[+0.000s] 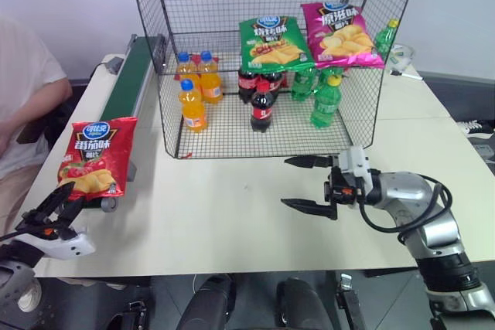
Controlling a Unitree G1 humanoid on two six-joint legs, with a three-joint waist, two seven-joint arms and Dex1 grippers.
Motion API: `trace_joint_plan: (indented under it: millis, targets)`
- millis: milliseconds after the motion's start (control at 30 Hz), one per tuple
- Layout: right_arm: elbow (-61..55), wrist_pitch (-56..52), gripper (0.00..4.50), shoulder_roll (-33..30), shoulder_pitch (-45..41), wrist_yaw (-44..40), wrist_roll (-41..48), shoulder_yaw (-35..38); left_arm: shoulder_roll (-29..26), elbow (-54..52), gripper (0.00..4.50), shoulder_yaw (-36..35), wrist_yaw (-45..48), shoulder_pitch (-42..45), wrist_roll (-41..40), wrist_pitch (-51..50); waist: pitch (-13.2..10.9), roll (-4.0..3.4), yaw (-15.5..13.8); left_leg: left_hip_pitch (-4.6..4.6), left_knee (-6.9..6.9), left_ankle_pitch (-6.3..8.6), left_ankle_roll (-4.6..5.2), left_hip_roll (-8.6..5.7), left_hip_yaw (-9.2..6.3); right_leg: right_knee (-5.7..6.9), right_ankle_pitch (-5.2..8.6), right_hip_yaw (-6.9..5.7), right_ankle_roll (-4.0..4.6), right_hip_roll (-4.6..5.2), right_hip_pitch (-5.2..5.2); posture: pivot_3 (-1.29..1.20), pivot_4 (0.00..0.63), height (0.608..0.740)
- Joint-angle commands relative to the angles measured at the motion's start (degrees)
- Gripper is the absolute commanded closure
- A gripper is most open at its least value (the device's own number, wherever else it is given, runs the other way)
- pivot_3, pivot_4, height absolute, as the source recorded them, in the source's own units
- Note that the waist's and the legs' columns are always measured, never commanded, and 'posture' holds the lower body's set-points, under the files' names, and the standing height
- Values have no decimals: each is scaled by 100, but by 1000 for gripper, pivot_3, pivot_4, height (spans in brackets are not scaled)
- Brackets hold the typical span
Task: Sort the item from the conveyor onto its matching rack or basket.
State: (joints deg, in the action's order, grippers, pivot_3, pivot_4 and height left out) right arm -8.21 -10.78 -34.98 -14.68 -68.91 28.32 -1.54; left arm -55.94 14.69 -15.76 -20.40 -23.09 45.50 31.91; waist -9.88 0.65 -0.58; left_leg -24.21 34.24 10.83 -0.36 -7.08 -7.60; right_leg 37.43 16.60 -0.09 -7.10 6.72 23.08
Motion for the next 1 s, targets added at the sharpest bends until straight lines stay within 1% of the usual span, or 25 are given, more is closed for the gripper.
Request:
trace_joint_plan:
  millis: [33,100,167,267,400,533,633,733,833,967,1000]
  targets:
    - [-29,103,0,-90,-61,-21,32,173,83,-299,1934,-238,-130,-113,-301,74,0,0,0,0,0,0,0,0,0,0,0,0,0,0,0,0,150,740]
    - [-41,107,0,-115,-47,-31,38,188,188,-568,1934,-437,-106,-286,-416,51,1,2,-5,0,0,-3,4,0,0,0,0,1,0,1,-1,0,150,740]
    - [-50,95,0,-144,-46,-13,57,230,354,-880,1934,-668,-102,-710,-493,97,1,2,0,0,0,-3,5,0,0,-1,0,1,0,2,-2,0,150,740]
    - [-21,116,0,-182,-36,-16,49,253,664,-1106,1934,-611,-130,-1239,-344,148,2,1,37,1,0,-4,7,0,8,-4,1,8,1,4,-7,0,150,740]
    - [28,122,0,-207,-84,-21,50,266,849,-1152,1934,-586,-125,-1306,-239,75,3,3,-11,2,0,0,0,3,5,-4,2,4,2,4,-26,0,150,740]
    - [132,109,0,-265,-189,-70,62,326,984,-700,1934,-435,-356,-1384,-64,35,6,6,-18,13,1,1,-1,5,-1,-6,13,-6,26,9,-32,0,150,740]
    - [172,157,0,-297,-208,-66,34,365,1083,-546,1934,-450,-605,-1261,73,-240,7,9,-11,17,1,1,-1,4,1,-13,12,-5,21,8,-36,0,150,740]
    - [146,150,0,-303,-158,-49,30,393,1024,-791,1934,-580,-484,-774,-114,-487,8,11,-37,15,1,1,-1,4,-3,-13,4,-7,2,7,-33,0,150,740]
    - [58,119,0,-266,-132,-15,41,355,902,-618,1934,-304,-330,-386,-50,-528,11,13,-40,16,1,1,-2,4,-9,-8,1,-13,6,7,-35,0,150,740]
    - [8,99,0,-233,-178,81,44,360,827,-192,1934,-15,-288,-187,-156,-322,13,12,47,23,2,1,-1,3,2,-10,0,-6,5,4,-38,0,150,740]
    - [-5,98,0,-241,-163,93,45,364,808,-153,2438,1,-256,-143,-230,-289,14,14,71,21,0,1,-1,3,4,-10,0,-4,3,4,-39,0,150,740]
